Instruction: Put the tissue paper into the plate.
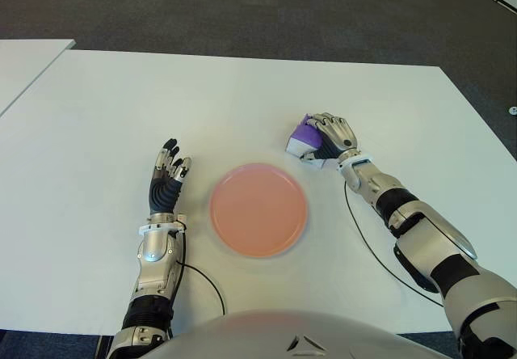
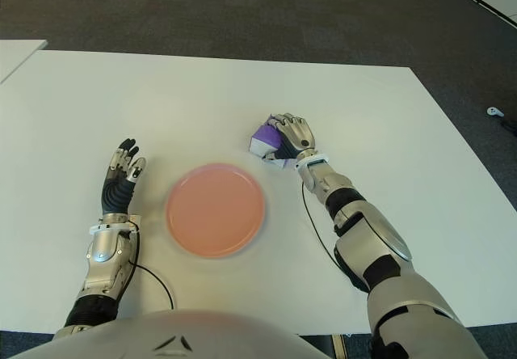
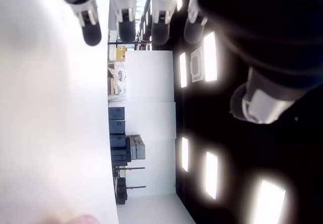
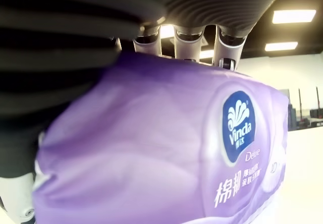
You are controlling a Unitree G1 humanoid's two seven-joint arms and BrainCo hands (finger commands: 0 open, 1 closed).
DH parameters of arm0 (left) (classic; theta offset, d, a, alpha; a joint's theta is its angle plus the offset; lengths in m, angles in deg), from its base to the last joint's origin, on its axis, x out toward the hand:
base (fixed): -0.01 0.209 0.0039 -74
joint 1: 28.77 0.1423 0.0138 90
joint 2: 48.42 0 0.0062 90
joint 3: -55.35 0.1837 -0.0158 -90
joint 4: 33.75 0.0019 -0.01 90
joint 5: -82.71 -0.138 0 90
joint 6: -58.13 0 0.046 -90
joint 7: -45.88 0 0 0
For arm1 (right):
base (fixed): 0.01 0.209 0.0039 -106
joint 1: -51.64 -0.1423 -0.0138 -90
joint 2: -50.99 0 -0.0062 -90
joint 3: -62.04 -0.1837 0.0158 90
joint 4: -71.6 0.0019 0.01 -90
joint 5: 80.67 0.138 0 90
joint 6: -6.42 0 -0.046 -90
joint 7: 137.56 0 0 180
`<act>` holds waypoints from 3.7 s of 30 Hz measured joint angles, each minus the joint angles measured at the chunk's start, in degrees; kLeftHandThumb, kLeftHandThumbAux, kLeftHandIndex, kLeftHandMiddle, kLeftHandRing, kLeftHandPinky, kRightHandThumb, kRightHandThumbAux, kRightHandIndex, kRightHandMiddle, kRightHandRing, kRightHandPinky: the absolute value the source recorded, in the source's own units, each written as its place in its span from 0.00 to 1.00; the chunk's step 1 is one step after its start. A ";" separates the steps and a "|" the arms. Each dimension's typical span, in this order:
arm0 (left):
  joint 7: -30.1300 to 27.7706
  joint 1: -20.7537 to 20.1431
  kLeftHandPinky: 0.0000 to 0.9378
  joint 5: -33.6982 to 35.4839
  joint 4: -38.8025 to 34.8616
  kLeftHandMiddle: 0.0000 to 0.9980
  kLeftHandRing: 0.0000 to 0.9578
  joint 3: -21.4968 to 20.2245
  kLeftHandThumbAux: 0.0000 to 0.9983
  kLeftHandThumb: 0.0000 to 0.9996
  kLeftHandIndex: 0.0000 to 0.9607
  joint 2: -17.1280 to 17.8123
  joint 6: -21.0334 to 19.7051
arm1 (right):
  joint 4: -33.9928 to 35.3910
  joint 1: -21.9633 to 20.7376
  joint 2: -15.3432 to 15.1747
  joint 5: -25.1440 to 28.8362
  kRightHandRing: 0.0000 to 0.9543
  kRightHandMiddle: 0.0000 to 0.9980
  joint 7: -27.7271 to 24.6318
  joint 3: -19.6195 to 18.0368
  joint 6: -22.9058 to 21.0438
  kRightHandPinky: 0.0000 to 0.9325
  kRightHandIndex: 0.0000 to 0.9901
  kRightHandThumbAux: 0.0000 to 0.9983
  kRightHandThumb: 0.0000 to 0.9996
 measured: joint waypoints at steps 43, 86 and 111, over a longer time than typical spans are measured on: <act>1.43 -1.71 0.00 0.04 3.60 0.01 0.00 -0.17 0.50 0.00 0.00 -0.44 1.14 | 3.53 5.07 -2.65 -7.14 0.91 0.55 18.98 2.42 1.94 0.92 0.41 0.68 0.86; 1.65 -2.76 0.00 0.14 4.58 0.00 0.00 -0.21 0.51 0.00 0.00 0.32 1.61 | 43.63 7.84 -8.15 -6.60 0.90 0.54 0.68 -24.20 -3.46 0.89 0.41 0.67 0.86; 1.65 -2.88 0.00 0.13 4.54 0.00 0.00 -0.16 0.52 0.00 0.00 -0.04 1.22 | 74.65 23.40 -5.64 -9.53 0.88 0.54 -15.06 -25.61 -1.91 0.91 0.40 0.68 0.86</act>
